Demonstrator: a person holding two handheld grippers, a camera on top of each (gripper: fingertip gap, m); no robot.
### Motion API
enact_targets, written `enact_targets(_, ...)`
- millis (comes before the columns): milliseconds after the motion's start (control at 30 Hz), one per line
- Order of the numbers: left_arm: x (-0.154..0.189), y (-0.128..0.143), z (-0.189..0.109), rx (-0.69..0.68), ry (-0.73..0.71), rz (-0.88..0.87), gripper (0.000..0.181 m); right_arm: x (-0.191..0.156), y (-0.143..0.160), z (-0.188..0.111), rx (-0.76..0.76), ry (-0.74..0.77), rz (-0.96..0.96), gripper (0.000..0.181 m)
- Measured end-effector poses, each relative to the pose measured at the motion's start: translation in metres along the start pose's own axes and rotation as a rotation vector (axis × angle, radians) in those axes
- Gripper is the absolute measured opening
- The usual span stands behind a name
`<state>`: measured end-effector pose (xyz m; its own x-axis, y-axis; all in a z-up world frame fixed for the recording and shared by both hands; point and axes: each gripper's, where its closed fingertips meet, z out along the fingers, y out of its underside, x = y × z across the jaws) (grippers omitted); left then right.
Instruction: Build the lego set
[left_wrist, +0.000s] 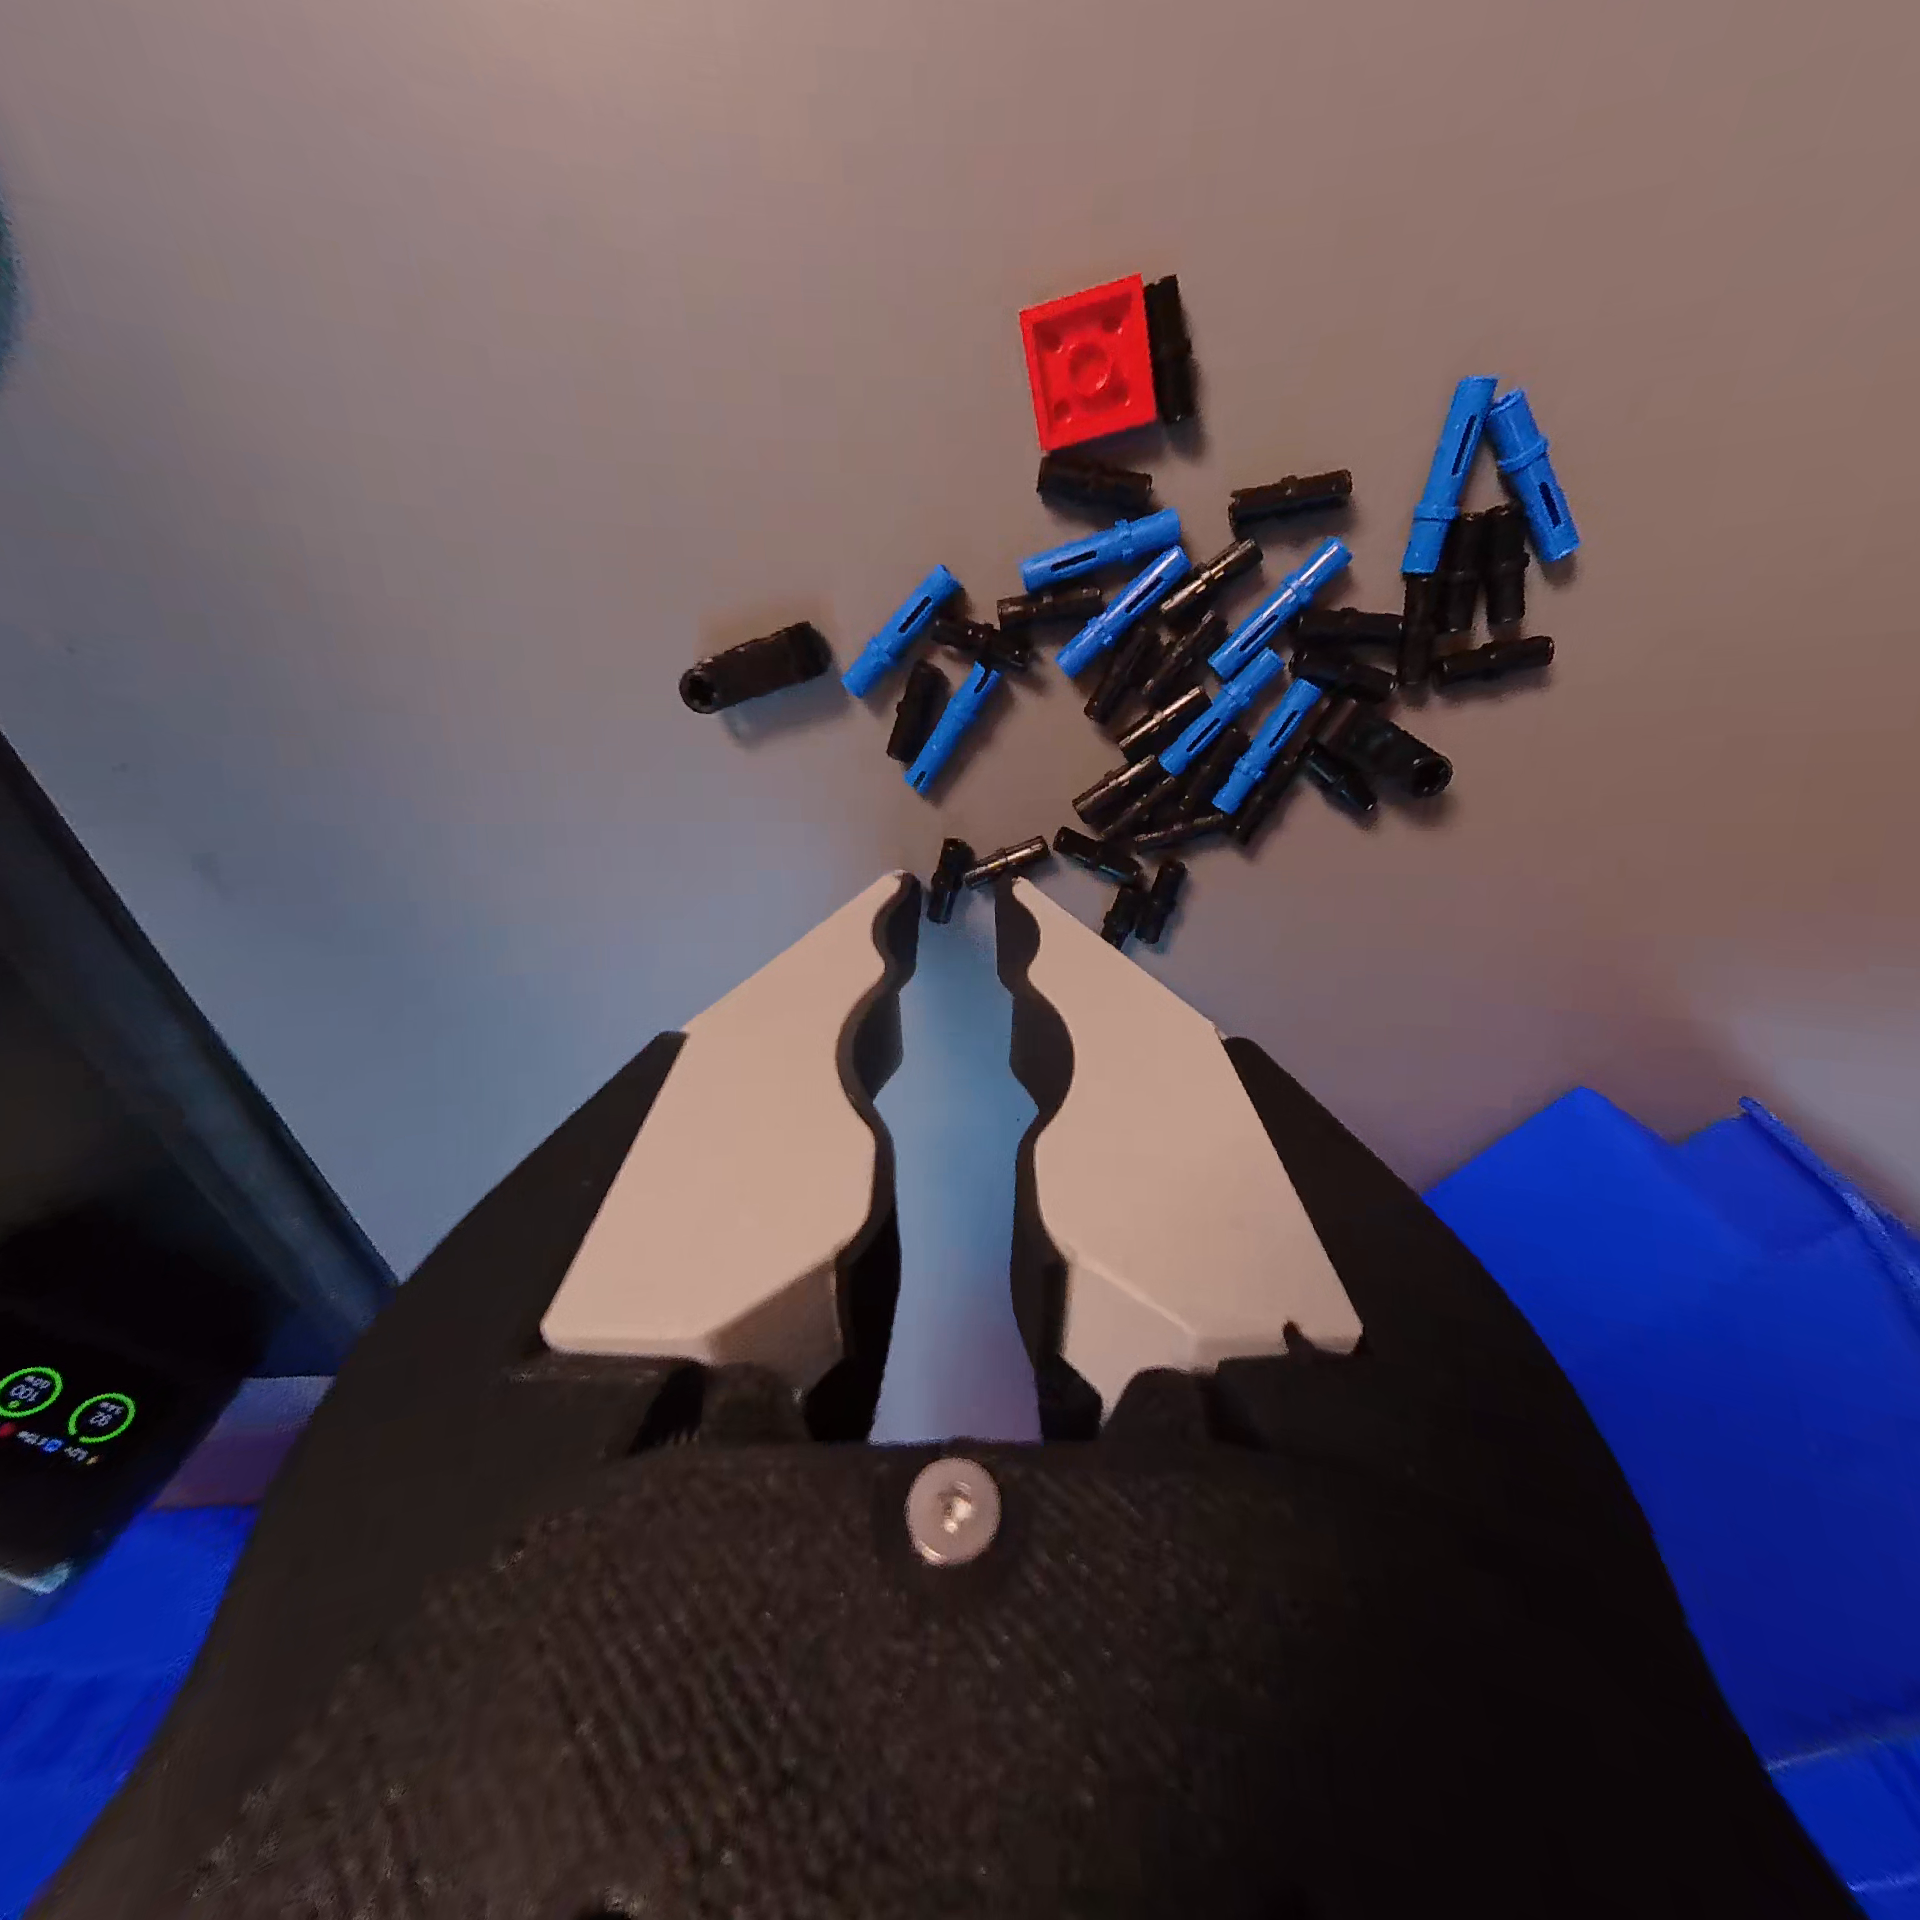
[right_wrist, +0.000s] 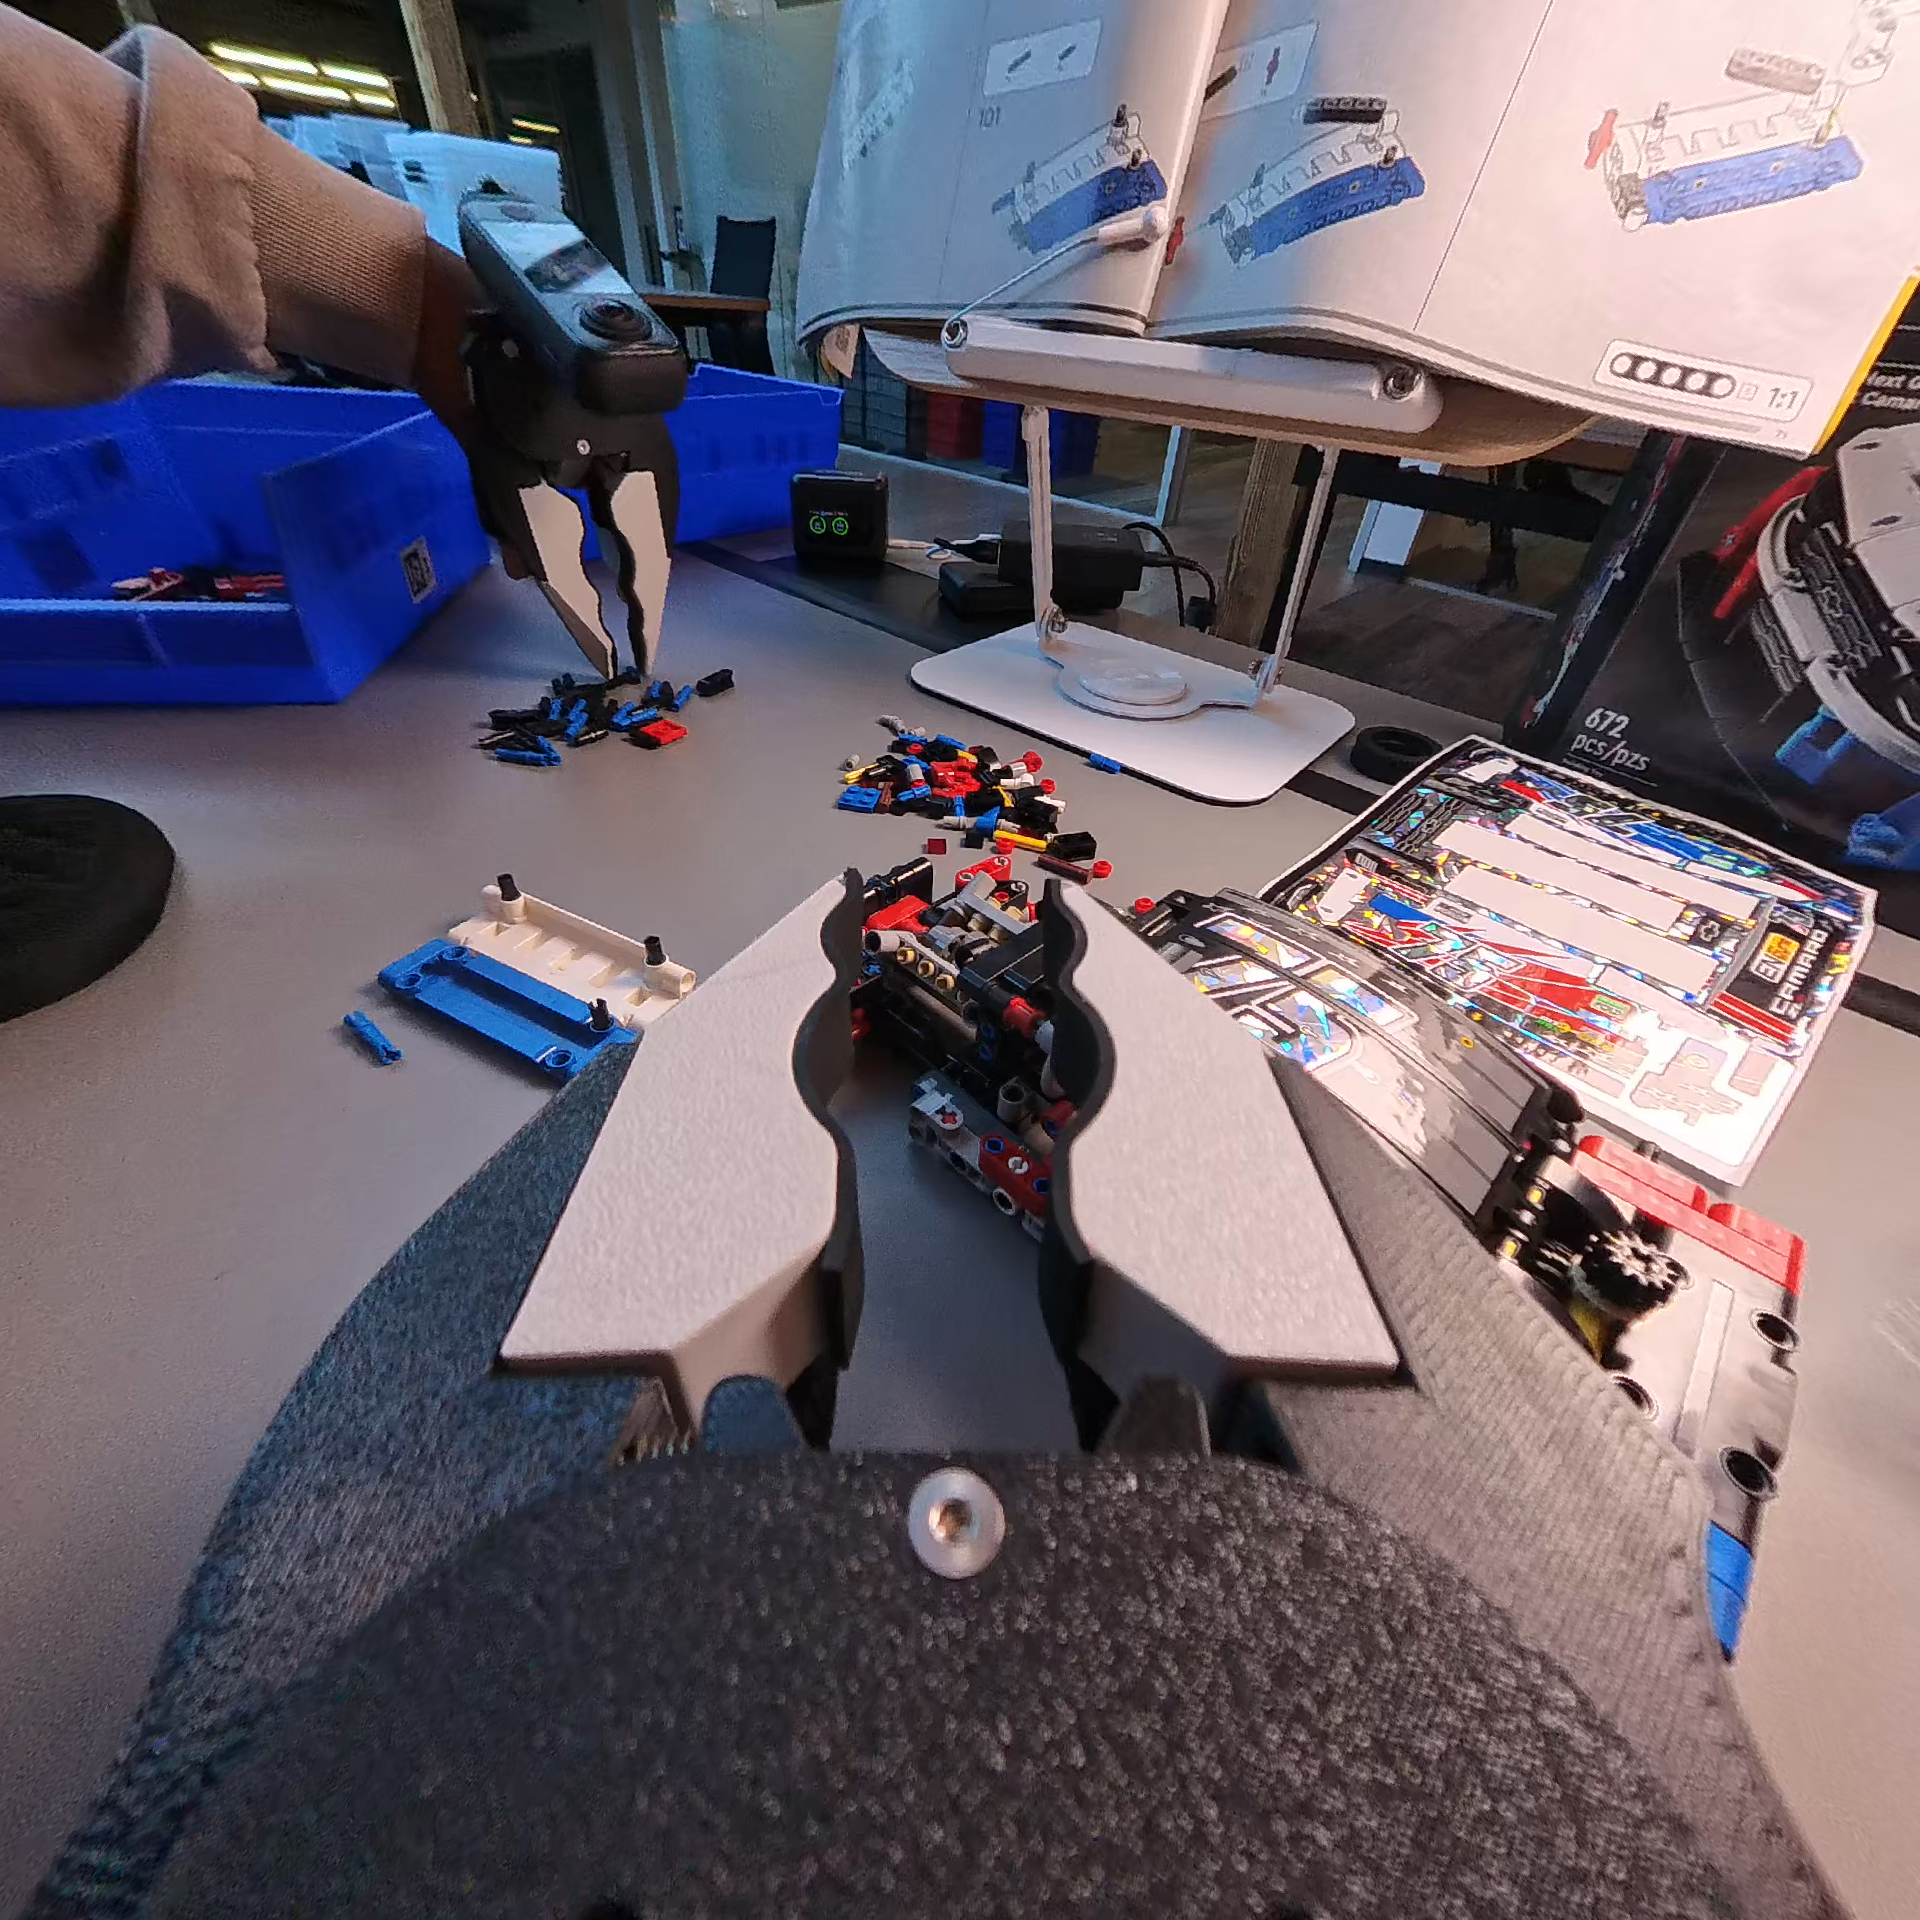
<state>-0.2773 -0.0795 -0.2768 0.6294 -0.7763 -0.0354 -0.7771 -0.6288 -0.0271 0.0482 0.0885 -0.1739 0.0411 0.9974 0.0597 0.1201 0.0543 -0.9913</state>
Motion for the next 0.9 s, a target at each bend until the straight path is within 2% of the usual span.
enact_targets(167, 0.005, 0.000, 0.000, 0.006, 0.019, -0.015, 0.002, -0.001, 0.002, 0.001, -0.009, -0.006, -0.004, 0.032)
enact_targets(433, 0.002, 0.000, -0.001, 0.036, -0.010, -0.081, 0.002, -0.003, 0.003, 0.001, -0.015, -0.010, -0.010, 0.031)
enact_targets(500, 0.004, -0.007, -0.010, 0.083, -0.016, -0.109, 0.002, -0.002, 0.002, 0.001, -0.013, -0.010, -0.009, 0.031)
enact_targets(600, 0.025, -0.047, -0.035, 0.227, 0.016, -0.123, 0.002, -0.003, 0.000, 0.000, -0.004, -0.012, -0.011, 0.031)
enact_targets(700, 0.080, -0.106, -0.047, 0.338, 0.116, -0.065, 0.002, -0.004, -0.002, 0.000, 0.001, -0.016, -0.013, 0.030)
enact_targets(800, 0.130, -0.148, -0.032, 0.368, 0.161, -0.019, 0.002, -0.006, -0.004, -0.001, 0.008, -0.029, -0.014, 0.031)
enact_targets(900, 0.162, -0.170, -0.012, 0.384, 0.172, 0.006, 0.002, -0.009, -0.003, -0.002, 0.006, -0.040, -0.021, 0.031)
